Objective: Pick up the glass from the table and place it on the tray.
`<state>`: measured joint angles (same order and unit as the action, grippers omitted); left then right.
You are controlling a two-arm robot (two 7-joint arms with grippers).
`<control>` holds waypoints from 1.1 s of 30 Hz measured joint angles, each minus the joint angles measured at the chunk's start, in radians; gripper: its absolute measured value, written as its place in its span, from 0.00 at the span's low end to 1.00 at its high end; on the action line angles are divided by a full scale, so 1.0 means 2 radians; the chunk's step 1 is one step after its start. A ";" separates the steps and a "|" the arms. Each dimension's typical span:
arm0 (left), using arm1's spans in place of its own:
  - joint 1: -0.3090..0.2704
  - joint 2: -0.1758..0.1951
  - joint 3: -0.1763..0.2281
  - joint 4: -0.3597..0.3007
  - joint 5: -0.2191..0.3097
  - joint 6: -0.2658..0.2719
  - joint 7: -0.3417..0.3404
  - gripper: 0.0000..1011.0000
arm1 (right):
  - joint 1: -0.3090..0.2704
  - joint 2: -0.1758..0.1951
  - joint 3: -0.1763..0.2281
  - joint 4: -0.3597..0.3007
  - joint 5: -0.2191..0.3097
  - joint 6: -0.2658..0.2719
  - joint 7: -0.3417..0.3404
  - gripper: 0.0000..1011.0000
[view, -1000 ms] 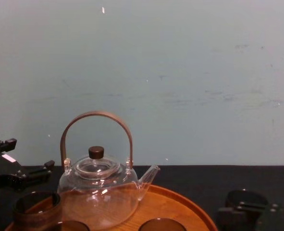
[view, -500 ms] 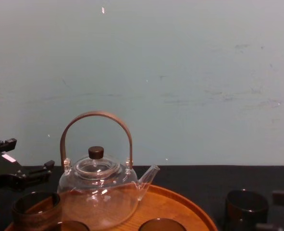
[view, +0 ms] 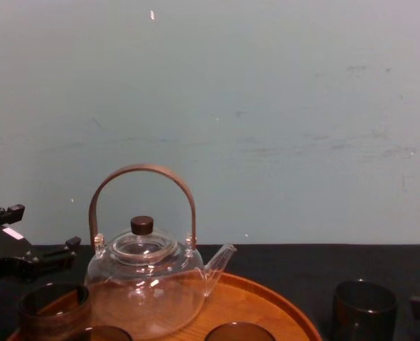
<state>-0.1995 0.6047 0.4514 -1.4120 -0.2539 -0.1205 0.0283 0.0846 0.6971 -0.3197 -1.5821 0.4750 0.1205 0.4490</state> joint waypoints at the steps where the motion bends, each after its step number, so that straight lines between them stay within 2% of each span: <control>1: 0.000 0.000 0.000 0.000 0.000 0.000 0.000 0.99 | 0.001 -0.002 0.000 0.002 -0.001 0.003 -0.001 0.99; 5: 0.000 0.000 0.000 0.000 0.000 0.000 0.000 0.99 | 0.011 -0.011 -0.001 0.014 -0.010 0.019 -0.003 0.99; 14: 0.000 0.000 0.000 0.000 0.000 0.000 0.000 0.99 | 0.037 -0.031 -0.013 0.046 -0.024 0.035 0.004 0.99; 33: 0.000 0.000 0.000 0.000 0.000 0.000 0.000 0.99 | 0.103 -0.075 -0.048 0.121 -0.057 0.035 0.027 0.99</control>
<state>-0.1995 0.6047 0.4514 -1.4120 -0.2539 -0.1205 0.0283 0.2901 0.5464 -0.4152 -1.3399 0.3616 0.1903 0.5025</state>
